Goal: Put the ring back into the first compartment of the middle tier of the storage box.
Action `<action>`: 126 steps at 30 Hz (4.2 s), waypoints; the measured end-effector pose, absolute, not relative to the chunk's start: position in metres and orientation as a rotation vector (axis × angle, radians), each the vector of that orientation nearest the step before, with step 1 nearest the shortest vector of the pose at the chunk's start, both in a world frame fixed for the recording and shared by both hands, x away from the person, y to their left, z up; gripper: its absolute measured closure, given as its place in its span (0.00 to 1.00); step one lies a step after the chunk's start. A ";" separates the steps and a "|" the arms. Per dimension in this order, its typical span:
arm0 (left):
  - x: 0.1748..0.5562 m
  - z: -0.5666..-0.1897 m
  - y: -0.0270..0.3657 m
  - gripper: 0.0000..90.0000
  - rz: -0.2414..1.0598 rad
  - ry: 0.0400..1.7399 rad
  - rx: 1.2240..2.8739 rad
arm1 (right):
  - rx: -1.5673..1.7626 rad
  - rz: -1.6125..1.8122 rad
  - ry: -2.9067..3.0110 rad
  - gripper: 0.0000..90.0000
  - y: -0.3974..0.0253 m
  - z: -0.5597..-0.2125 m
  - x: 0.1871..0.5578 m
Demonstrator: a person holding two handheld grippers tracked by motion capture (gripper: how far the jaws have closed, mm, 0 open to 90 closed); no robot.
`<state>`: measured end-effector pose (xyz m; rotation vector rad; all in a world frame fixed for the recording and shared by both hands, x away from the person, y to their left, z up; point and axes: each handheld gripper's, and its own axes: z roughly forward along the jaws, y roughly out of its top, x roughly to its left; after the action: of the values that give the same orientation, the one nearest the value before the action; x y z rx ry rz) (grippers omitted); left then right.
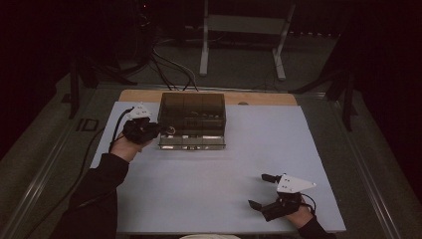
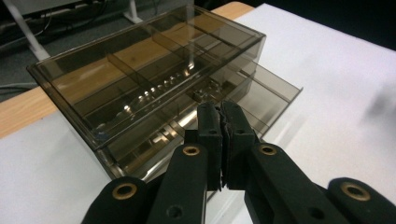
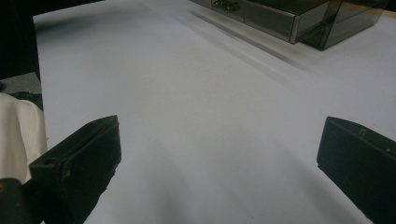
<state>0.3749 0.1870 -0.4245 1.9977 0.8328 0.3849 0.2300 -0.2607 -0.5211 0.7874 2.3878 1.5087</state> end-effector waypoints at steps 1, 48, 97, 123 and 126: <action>0.377 -0.426 0.188 1.00 0.367 0.846 1.984 | 0.787 1.509 2.388 0.00 -0.261 -0.521 0.230; 0.373 -0.437 0.175 0.09 0.260 0.845 2.015 | 0.787 1.505 2.389 0.00 -0.262 -0.522 0.230; 0.293 -0.460 0.207 0.01 0.144 0.611 2.014 | 0.790 1.506 2.391 0.00 -0.260 -0.521 0.230; 0.257 -0.505 0.230 0.01 0.093 0.630 2.058 | 0.791 1.503 2.391 0.00 -0.259 -0.522 0.230; 0.254 -0.508 0.235 0.01 0.094 0.647 2.051 | 0.791 1.502 2.392 0.00 -0.260 -0.522 0.230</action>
<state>0.2545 0.2355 -0.5081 2.0507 0.6465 0.0945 0.2298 -0.2596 -0.5218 0.7909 2.3920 1.5021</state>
